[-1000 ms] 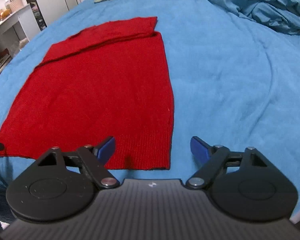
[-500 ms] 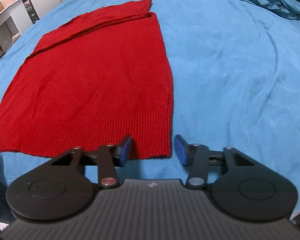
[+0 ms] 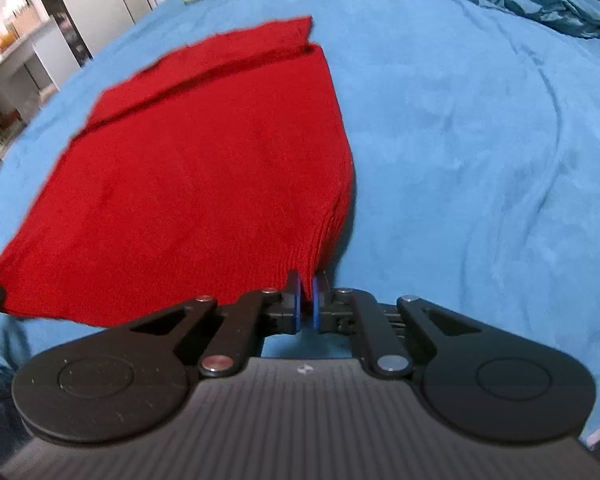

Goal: Fold small clothes
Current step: 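Grasp the sweater hem with both grippers and lift it toward the collar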

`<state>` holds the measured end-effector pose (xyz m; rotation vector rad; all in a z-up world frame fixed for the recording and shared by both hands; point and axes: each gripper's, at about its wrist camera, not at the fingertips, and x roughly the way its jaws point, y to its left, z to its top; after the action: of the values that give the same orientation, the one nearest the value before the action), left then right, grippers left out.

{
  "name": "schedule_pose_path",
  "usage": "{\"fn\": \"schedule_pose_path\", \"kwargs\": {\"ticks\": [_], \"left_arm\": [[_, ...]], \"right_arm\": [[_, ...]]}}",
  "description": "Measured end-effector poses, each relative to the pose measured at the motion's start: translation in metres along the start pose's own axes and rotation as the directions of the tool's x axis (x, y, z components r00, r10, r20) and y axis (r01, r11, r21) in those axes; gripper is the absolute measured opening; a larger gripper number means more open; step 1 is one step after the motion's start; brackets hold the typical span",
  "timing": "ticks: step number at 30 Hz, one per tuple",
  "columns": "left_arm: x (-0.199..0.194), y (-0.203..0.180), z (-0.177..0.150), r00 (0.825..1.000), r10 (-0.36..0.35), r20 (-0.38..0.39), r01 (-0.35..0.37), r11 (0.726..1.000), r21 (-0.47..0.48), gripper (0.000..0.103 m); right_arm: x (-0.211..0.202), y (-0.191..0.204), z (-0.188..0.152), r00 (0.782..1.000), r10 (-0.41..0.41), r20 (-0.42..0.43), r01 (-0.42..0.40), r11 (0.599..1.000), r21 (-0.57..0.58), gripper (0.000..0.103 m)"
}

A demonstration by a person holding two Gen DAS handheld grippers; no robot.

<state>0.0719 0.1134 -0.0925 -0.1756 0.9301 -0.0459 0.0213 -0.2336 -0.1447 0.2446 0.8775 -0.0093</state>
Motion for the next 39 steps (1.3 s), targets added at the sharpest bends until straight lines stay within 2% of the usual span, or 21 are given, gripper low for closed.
{"fn": "schedule_pose_path", "kwargs": {"ticks": [3,6,9,12,16,18,21,24,27,29,31,35,39], "left_arm": [[-0.021,-0.005,0.018,0.997,-0.034,0.072,0.035,0.999,-0.012,0.006],[-0.040,-0.010,0.046,0.985,-0.068,0.161,0.073,0.997,-0.026,0.006],[-0.048,-0.018,0.085,0.966,-0.097,0.240,0.107,0.994,-0.029,0.005],[-0.040,-0.028,0.136,0.951,-0.085,0.297,0.096,0.995,-0.023,0.005],[-0.005,-0.036,0.217,0.935,-0.067,0.348,0.095,0.994,-0.062,0.005],[0.020,-0.041,0.258,0.927,-0.036,0.374,0.065,0.996,-0.067,0.005],[0.067,-0.047,0.304,0.924,0.006,0.384,0.024,0.997,-0.075,0.005],[0.125,-0.048,0.331,0.934,0.028,0.356,0.006,0.995,-0.096,0.005],[0.182,-0.043,0.335,0.950,0.068,0.305,-0.028,0.991,-0.132,0.005],[0.212,-0.036,0.332,0.960,0.082,0.268,-0.044,0.988,-0.146,0.005],[0.229,-0.031,0.330,0.966,0.087,0.245,-0.050,0.987,-0.153,0.005],[0.246,-0.031,0.334,0.967,0.087,0.241,-0.052,0.987,-0.150,0.005],[0.263,-0.035,0.348,0.965,0.118,0.234,-0.089,0.987,-0.131,0.006]], "right_arm": [[-0.021,-0.003,0.015,0.996,0.066,0.051,-0.068,0.997,0.036,0.020],[-0.042,-0.006,0.040,0.985,0.122,0.120,-0.130,0.990,0.061,0.020],[-0.055,-0.005,0.079,0.964,0.181,0.192,-0.199,0.977,0.077,0.020],[-0.053,0.000,0.127,0.942,0.223,0.250,-0.248,0.966,0.075,0.020],[-0.034,0.013,0.210,0.917,0.240,0.319,-0.276,0.959,0.071,0.020],[-0.015,0.016,0.251,0.909,0.242,0.338,-0.288,0.953,0.092,0.020],[0.030,0.027,0.308,0.914,0.221,0.339,-0.272,0.956,0.111,0.020],[0.091,0.038,0.350,0.930,0.187,0.315,-0.235,0.965,0.120,0.020],[0.155,0.039,0.366,0.946,0.168,0.278,-0.214,0.966,0.146,0.020],[0.194,0.041,0.366,0.962,0.127,0.240,-0.165,0.975,0.146,0.020],[0.222,0.041,0.361,0.971,0.100,0.217,-0.134,0.981,0.143,0.020],[0.253,0.038,0.362,0.972,0.086,0.219,-0.123,0.979,0.162,0.020],[0.268,0.041,0.363,0.975,0.054,0.217,-0.092,0.982,0.168,0.021]]}}
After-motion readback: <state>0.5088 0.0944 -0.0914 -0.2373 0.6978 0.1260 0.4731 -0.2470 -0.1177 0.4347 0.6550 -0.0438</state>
